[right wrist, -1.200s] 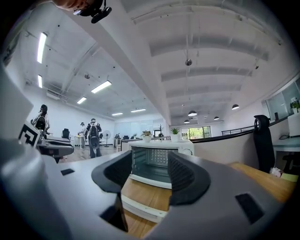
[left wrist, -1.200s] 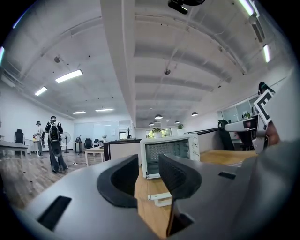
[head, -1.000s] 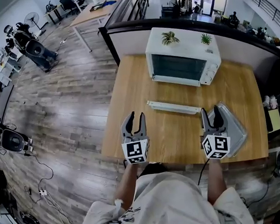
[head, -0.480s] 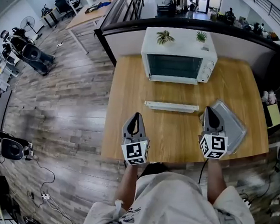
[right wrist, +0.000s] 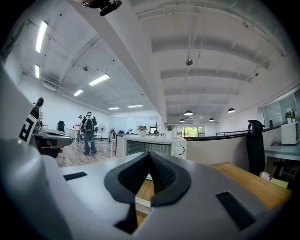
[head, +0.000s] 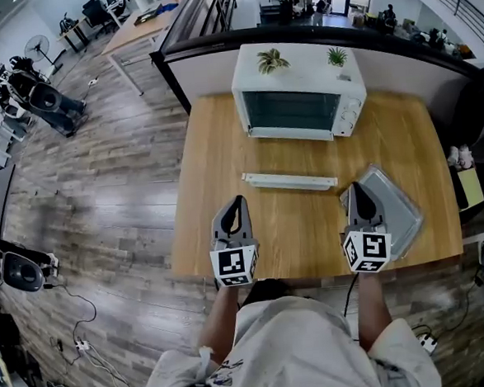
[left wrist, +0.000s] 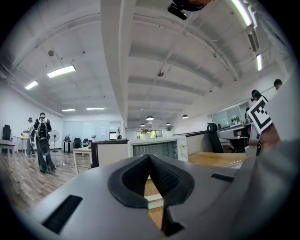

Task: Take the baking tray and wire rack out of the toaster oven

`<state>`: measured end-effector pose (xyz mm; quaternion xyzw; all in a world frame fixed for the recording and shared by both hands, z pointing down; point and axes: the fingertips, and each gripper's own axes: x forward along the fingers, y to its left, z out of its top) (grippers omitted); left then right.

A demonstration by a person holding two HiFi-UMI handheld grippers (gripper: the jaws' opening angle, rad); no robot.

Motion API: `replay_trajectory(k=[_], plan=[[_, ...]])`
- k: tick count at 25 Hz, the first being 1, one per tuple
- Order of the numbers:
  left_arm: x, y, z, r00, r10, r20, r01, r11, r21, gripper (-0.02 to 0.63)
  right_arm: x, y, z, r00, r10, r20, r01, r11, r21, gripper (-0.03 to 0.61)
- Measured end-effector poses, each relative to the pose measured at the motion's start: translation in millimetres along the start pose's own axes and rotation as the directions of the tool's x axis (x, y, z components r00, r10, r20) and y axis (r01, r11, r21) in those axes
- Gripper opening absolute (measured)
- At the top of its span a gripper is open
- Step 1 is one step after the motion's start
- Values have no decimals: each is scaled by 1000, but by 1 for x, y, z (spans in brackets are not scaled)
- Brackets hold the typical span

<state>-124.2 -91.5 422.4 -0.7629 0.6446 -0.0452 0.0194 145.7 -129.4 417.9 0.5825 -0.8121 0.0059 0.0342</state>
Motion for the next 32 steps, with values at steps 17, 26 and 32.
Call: replay_trajectory(k=[17, 26, 32], plan=[[9, -5, -1, 999, -34, -14, 34, 999, -6, 15, -1, -9, 0, 999, -18, -26, 17, 1000, -23, 20], [18, -19, 2, 998, -62, -27, 61, 998, -18, 15, -10, -26, 0, 998, -51, -30, 51, 999, 3, 20], [22, -28, 5, 997, -75, -24, 74, 997, -10, 15, -17, -38, -2, 997, -75, -30, 74, 997, -8, 20]])
